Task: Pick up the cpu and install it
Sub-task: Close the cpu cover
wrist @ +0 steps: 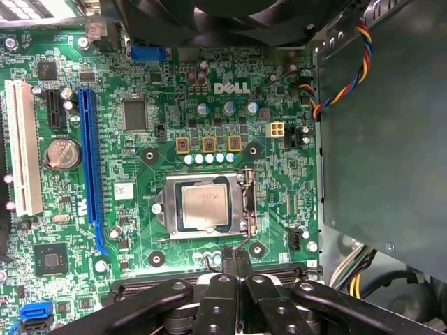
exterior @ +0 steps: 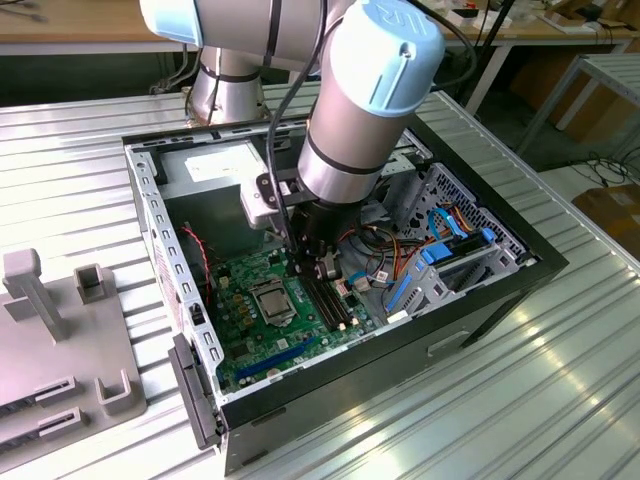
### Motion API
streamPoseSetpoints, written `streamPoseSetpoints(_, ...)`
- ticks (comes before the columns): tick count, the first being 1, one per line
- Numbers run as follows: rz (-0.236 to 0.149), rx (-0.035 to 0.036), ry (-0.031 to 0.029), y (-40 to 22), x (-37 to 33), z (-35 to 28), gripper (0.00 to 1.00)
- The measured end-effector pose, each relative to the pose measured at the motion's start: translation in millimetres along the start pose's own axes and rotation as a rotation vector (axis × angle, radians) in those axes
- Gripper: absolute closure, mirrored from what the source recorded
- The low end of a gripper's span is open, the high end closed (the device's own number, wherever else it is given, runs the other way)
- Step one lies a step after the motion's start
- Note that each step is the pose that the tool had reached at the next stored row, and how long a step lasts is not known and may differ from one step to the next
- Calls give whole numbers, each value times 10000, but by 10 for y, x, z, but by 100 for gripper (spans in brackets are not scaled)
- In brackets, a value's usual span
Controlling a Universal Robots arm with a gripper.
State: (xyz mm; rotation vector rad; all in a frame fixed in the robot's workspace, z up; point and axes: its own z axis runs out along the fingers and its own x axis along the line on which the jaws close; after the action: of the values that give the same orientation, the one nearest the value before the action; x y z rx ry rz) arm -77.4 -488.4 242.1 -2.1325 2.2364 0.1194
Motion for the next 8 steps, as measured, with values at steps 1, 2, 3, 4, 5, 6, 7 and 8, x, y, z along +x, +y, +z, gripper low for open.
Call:
streamPoseSetpoints(1,-1,0,0,2,0,0,89)
streamPoseSetpoints(2,-1,0,0,2,0,0,89)
streamPoseSetpoints(3,-3,0,1,2,1,0,89)
streamPoseSetpoints(4,-4,0,0,2,2,1,89)
streamPoseSetpoints(5,-6,0,0,2,5,3,89)
streamPoseSetpoints(6,-10,-1,2,2,9,6,89)
streamPoseSetpoints(7,-12,-2,3,2,12,11,89)
streamPoseSetpoints(8,-17,-2,7,1,14,30,89)
